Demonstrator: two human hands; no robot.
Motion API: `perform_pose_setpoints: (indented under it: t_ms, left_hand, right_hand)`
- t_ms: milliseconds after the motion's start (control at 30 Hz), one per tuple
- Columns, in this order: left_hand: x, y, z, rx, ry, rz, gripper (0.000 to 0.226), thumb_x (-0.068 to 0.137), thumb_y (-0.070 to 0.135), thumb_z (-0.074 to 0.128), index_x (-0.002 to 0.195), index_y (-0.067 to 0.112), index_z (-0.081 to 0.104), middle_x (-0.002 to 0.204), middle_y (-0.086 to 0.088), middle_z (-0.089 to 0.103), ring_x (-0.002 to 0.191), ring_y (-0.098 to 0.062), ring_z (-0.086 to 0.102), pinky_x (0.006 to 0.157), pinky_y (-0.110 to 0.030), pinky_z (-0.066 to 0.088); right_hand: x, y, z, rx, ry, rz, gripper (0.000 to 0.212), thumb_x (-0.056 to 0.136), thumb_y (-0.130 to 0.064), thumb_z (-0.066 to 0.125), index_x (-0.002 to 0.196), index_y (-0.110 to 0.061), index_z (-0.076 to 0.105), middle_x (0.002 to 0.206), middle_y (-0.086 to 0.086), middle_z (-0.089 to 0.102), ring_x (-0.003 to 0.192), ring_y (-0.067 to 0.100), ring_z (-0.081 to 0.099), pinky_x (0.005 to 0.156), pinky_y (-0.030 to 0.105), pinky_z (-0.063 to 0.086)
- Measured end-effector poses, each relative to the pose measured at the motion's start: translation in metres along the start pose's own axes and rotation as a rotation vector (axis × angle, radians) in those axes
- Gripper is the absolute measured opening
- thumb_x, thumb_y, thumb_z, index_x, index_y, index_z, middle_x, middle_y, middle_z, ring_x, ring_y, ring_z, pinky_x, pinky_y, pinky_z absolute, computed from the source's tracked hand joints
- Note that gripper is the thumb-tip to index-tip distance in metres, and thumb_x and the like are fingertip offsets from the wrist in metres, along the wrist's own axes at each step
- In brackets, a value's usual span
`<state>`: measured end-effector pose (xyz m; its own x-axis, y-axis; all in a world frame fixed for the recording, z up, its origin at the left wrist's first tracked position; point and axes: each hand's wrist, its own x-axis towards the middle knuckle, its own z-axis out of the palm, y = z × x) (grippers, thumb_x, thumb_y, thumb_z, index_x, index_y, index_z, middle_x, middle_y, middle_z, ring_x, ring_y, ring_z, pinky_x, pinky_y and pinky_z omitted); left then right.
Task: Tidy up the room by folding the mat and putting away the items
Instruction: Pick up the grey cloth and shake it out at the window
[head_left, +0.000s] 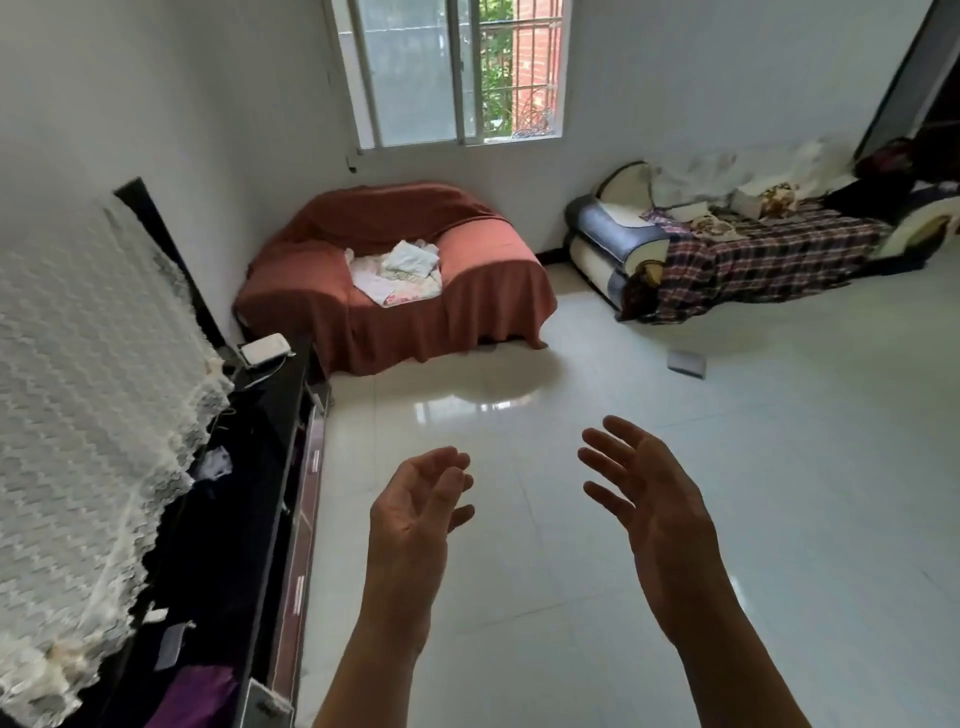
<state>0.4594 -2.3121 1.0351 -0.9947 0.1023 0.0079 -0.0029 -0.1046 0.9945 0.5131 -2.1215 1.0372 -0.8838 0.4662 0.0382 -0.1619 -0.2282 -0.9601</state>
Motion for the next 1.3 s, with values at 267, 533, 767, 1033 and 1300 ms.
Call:
perform_pose_setpoints:
  t_ms: [267,533,767,1033,1300]
  left_hand:
    - [0.113,-0.009,0.055,-0.080,-0.241,-0.024,0.021,0.098,0.025,0.057,0.115,0.019,0.066,0.112,0.005,0.075,0.106,-0.015,0.071,0.086,-0.033,0.057]
    - [0.205,-0.028,0.072,-0.123,-0.339,-0.116,0.022,0.101,0.020,0.053,0.117,0.014,0.066,0.113,0.000,0.075,0.106,-0.018,0.071,0.087,-0.037,0.057]
    - [0.261,-0.051,0.124,-0.089,-0.394,-0.169,0.022,0.100,0.015,0.053,0.116,0.011,0.067,0.111,-0.003,0.076,0.104,-0.019,0.072,0.089,-0.042,0.057]
    - [0.351,-0.064,0.246,-0.005,-0.452,-0.150,0.019,0.100,0.013,0.054,0.112,0.011,0.069,0.109,-0.004,0.077,0.103,-0.021,0.072,0.089,-0.044,0.056]
    - [0.433,-0.057,0.361,-0.008,-0.483,-0.138,0.021,0.101,0.012,0.053,0.115,0.008,0.067,0.111,-0.007,0.076,0.105,-0.024,0.072,0.091,-0.046,0.057]
  right_hand:
    - [0.078,-0.016,-0.016,-0.075,0.269,-0.077,0.042,0.098,-0.039,0.042,0.128,-0.019,0.061,0.125,0.001,0.071,0.116,0.018,0.067,0.105,0.050,0.048]
    - [0.139,0.002,-0.011,-0.067,0.438,-0.072,0.036,0.106,-0.031,0.035,0.128,-0.020,0.062,0.124,0.001,0.071,0.116,0.019,0.067,0.104,0.048,0.048]
    - [0.205,0.024,-0.039,-0.048,0.512,-0.063,0.037,0.103,-0.033,0.037,0.127,-0.021,0.062,0.123,-0.001,0.071,0.116,0.018,0.067,0.103,0.047,0.049]
    - [0.321,0.021,-0.125,0.050,0.596,-0.068,0.035,0.107,-0.030,0.035,0.126,-0.020,0.063,0.123,0.002,0.071,0.115,0.020,0.067,0.104,0.049,0.048]
    - [0.423,-0.018,-0.202,0.043,0.634,-0.138,0.047,0.096,-0.052,0.045,0.129,-0.021,0.061,0.126,0.002,0.070,0.117,0.019,0.066,0.104,0.048,0.048]
